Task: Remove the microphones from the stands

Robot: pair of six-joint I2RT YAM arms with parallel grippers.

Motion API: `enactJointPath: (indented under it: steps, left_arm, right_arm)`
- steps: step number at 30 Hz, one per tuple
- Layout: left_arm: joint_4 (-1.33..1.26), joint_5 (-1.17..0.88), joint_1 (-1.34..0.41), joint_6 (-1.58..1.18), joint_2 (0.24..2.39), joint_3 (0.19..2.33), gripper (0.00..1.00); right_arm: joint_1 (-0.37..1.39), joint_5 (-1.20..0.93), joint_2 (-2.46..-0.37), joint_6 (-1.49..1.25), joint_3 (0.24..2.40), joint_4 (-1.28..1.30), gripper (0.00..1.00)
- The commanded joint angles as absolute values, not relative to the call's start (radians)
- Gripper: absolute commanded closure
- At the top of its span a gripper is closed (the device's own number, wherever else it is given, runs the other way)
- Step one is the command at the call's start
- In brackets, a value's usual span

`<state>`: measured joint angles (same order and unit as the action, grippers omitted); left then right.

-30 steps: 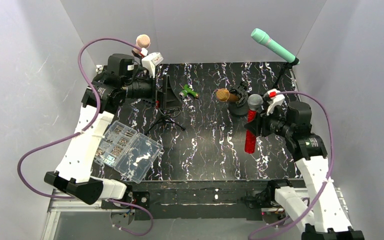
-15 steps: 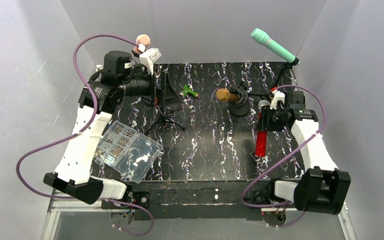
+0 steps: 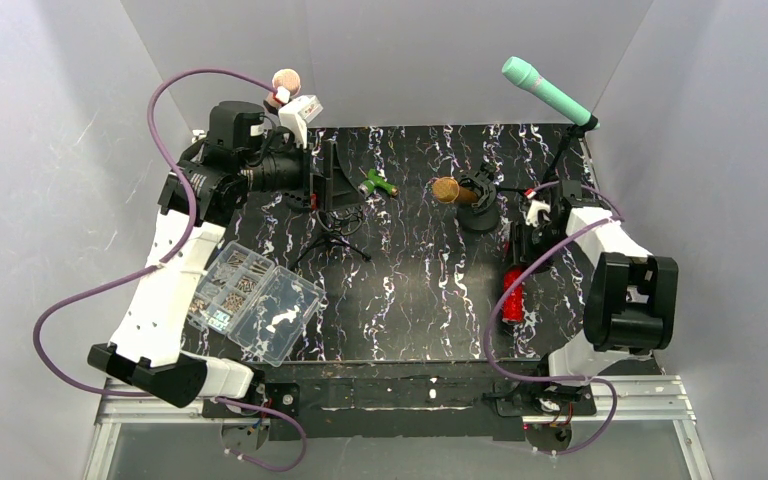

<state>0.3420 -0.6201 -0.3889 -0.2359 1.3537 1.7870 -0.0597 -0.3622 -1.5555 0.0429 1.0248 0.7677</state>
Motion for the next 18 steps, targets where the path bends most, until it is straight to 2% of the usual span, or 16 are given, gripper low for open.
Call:
enactJointPath:
  steps: [1, 18]
  left_arm:
    - [0.347, -0.63, -0.385, -0.233, 1.35, 1.792, 0.02]
    - [0.333, -0.616, -0.386, -0.249, 1.39, 1.794, 0.02]
  right_arm:
    - [-0.053, -0.417, -1.586, 0.008, 1.041, 0.771, 0.98]
    - [-0.015, -0.435, -1.755, -0.019, 1.079, 0.781, 0.88]
